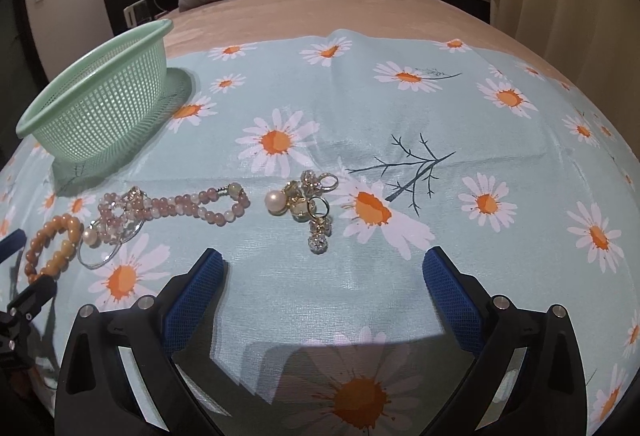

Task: Organize jewelry
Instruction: 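Reach the left gripper to the orange bead bracelet and grasp it, then carry the orange bracelet into the green basket and open the left gripper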

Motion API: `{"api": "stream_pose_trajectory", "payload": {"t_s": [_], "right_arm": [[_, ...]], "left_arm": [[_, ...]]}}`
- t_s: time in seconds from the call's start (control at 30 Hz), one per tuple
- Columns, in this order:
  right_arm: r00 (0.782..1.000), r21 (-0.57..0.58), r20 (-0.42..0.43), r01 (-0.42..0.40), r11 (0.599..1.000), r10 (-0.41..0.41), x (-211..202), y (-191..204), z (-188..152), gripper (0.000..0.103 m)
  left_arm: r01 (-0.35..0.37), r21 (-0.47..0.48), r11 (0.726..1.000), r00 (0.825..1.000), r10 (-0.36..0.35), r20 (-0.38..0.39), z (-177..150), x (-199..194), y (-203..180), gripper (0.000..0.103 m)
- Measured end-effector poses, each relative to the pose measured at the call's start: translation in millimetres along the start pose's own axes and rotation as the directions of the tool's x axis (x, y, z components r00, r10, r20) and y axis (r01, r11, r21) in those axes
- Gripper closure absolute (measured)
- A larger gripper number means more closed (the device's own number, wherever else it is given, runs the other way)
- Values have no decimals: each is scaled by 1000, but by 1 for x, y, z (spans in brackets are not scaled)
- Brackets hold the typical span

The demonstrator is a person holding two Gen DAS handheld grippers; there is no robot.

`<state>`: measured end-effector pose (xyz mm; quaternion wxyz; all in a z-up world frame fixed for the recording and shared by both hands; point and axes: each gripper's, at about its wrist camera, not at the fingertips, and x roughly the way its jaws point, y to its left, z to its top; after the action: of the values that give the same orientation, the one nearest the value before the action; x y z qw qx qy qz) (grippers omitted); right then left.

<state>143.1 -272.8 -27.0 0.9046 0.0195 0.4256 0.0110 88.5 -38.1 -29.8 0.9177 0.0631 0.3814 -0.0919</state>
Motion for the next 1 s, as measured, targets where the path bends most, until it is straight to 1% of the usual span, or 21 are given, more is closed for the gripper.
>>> {"api": "stream_pose_trajectory", "payload": {"t_s": [0.07,0.1,0.13,0.17,0.2,0.23,0.27,0.3,0.33,0.37,0.4,0.43,0.47,0.5,0.57,0.6,0.67,0.77,0.87,0.97,1.0], "right_arm": [[1000,-9,14,-16,1000,16,-3,0,0,9],[999,-23,18,-30,999,30,-4,1,0,19],[999,-39,27,-21,999,22,-5,2,0,39],[999,-47,34,-12,999,13,-7,3,0,43],[999,-47,31,-21,999,23,-6,3,0,46],[999,-46,30,-22,999,23,-6,2,0,53],[999,-46,32,-18,999,19,-7,1,0,59],[999,-46,35,-12,999,14,-7,0,0,73],[999,-47,35,-10,999,11,-8,-2,0,85],[999,-48,33,-9,999,11,-7,-4,0,88],[999,-41,31,-18,999,20,-7,-7,0,94],[999,-31,32,-31,999,32,-8,-9,0,94],[999,-26,33,-39,999,40,-8,-11,0,94],[998,-25,35,-42,999,43,-9,-11,0,94],[998,-34,42,-53,998,55,-11,-10,-1,95],[997,-41,43,-59,997,61,-13,-10,-2,95],[997,-50,46,-63,997,65,-15,-8,-3,95],[994,-34,69,-81,996,83,-23,-11,-4,95],[989,-5,96,-111,994,111,-33,-17,-4,95],[983,8,115,-142,990,140,-41,-19,-3,95],[981,5,120,-152,988,150,-44,-18,-2,95]], "left_arm": [[-7,44,999,1000,6,10,0,1,-8,6],[-13,60,998,1000,12,16,0,1,-11,6],[-10,67,998,1000,9,19,0,1,-13,9],[0,66,998,1000,-1,19,1,1,-14,12],[13,61,998,1000,-14,20,1,1,-14,20],[23,60,998,999,-24,21,0,1,-14,29],[25,66,997,999,-27,29,0,0,-14,34],[30,77,997,999,-32,35,0,-2,-16,44],[34,92,995,999,-38,38,-1,-3,-19,52],[37,110,993,998,-41,39,-2,-4,-22,55],[41,127,991,998,-46,39,-3,-4,-25,63],[46,138,989,998,-52,38,-4,-5,-27,70],[56,137,989,998,-61,34,-4,-6,-27,73],[75,128,989,996,-79,28,-3,-6,-26,80],[99,96,990,995,-101,19,-2,-6,-20,86],[112,76,991,993,-114,16,-1,-7,-17,91],[134,45,990,991,-134,10,-2,-9,-12,91],[119,52,992,993,-120,18,-4,-13,-12,91],[141,27,990,990,-142,22,-4,-19,-8,91],[132,-8,991,990,-132,44,-4,-28,-3,91],[149,-21,989,988,-147,55,-2,-32,0,91]]}}
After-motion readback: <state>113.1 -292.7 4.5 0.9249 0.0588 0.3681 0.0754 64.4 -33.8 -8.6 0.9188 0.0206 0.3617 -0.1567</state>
